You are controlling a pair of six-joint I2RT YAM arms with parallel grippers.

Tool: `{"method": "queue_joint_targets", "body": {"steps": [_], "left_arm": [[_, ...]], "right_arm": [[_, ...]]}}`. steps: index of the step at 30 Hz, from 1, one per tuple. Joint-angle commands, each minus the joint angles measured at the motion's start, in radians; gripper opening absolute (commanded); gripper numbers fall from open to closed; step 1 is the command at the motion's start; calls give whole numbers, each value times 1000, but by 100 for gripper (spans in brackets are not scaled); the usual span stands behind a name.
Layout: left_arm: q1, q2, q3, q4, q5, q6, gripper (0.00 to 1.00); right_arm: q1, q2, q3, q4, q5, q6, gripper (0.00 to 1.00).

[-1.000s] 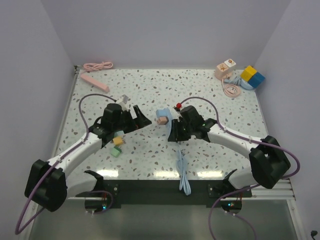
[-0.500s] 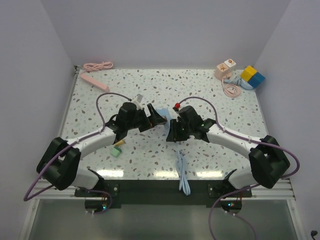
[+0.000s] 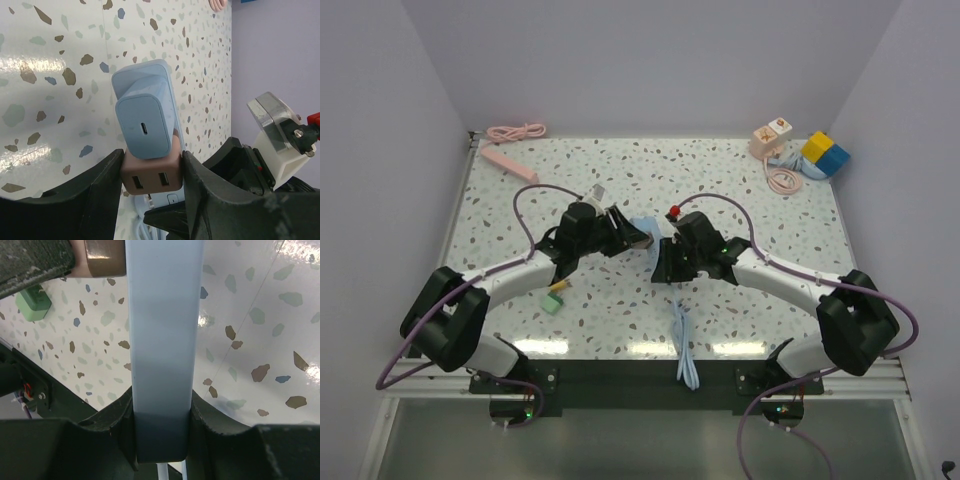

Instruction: Pull the plug off the socket

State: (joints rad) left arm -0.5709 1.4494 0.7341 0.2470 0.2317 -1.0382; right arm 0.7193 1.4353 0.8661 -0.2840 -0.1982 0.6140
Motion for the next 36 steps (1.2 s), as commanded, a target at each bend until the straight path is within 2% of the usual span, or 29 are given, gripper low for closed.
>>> {"method": "queue_joint_targets", "body": {"steps": [1, 2, 3, 4, 9, 17, 23, 28, 30, 31, 32, 34, 36], "left_arm": [[-1, -9, 8, 51, -17, -2, 24], [-1, -18, 2, 38, -23, 0, 19], [0, -43, -7, 28, -37, 0, 7], [0, -58, -16, 15, -46, 3, 1], [34, -236, -103, -51, -65, -11, 0], [95, -500, -171, -212, -48, -36, 0], [98, -580, -133, -385, -100, -85, 0], [95, -567, -120, -381, -146, -123, 0], [97, -508, -116, -283, -74, -93, 0], [95, -470, -105, -263, -34, -74, 0], [97, -384, -90, -209, 45, -48, 0], [85, -313, -52, -148, 110, -28, 0], [74, -265, -35, -121, 132, -20, 0]], "right_arm": [[5, -10, 54, 77, 5, 16, 0], [3, -10, 51, 75, 22, 30, 0], [2, -13, 41, 62, 84, 62, 0], [-7, -13, 37, 46, 118, 81, 0], [-102, -4, -16, -7, 209, 210, 0], [-136, -41, 2, -10, 250, 148, 0], [-136, -53, 40, -66, 299, 136, 0], [-132, -47, 53, -46, 272, 127, 0], [-133, -41, 24, 88, 156, 68, 0], [-127, -36, 13, 136, 17, 44, 0], [-120, -30, 11, 161, -24, 27, 0], [-104, -16, 17, 192, -103, -3, 0], [-93, -22, 11, 212, -119, -14, 14]]}}
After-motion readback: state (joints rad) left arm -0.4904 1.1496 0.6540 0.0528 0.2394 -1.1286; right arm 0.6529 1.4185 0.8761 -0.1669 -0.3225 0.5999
